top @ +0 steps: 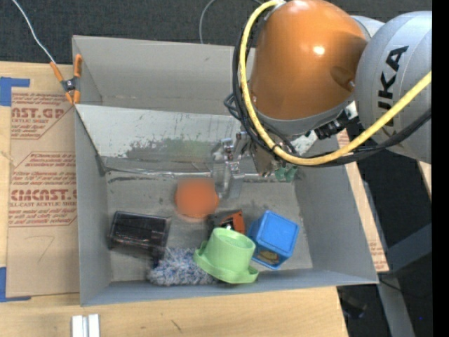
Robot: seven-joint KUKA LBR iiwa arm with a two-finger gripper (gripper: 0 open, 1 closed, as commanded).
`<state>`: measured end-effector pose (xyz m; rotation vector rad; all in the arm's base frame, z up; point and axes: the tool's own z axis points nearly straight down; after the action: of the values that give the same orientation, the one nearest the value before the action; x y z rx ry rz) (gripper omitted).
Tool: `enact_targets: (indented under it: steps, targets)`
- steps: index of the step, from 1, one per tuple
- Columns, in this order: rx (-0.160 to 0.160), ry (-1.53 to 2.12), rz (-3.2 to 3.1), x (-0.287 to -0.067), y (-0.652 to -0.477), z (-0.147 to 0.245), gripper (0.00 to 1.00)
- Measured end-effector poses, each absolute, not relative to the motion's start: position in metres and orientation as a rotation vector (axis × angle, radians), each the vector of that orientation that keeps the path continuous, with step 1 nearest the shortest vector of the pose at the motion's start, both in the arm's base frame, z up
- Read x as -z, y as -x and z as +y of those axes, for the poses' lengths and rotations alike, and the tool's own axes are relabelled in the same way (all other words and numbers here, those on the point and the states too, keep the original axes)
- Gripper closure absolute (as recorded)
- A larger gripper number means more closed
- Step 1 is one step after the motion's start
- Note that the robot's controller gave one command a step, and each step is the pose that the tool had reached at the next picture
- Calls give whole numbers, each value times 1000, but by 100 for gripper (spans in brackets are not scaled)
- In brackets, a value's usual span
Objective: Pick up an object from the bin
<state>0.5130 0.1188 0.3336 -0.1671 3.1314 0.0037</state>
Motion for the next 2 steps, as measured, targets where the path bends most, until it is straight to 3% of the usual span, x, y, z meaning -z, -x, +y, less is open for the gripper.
enact_targets:
  steps: [2]
  targets:
    - [-4,167,3131,-334,-513,119,100]
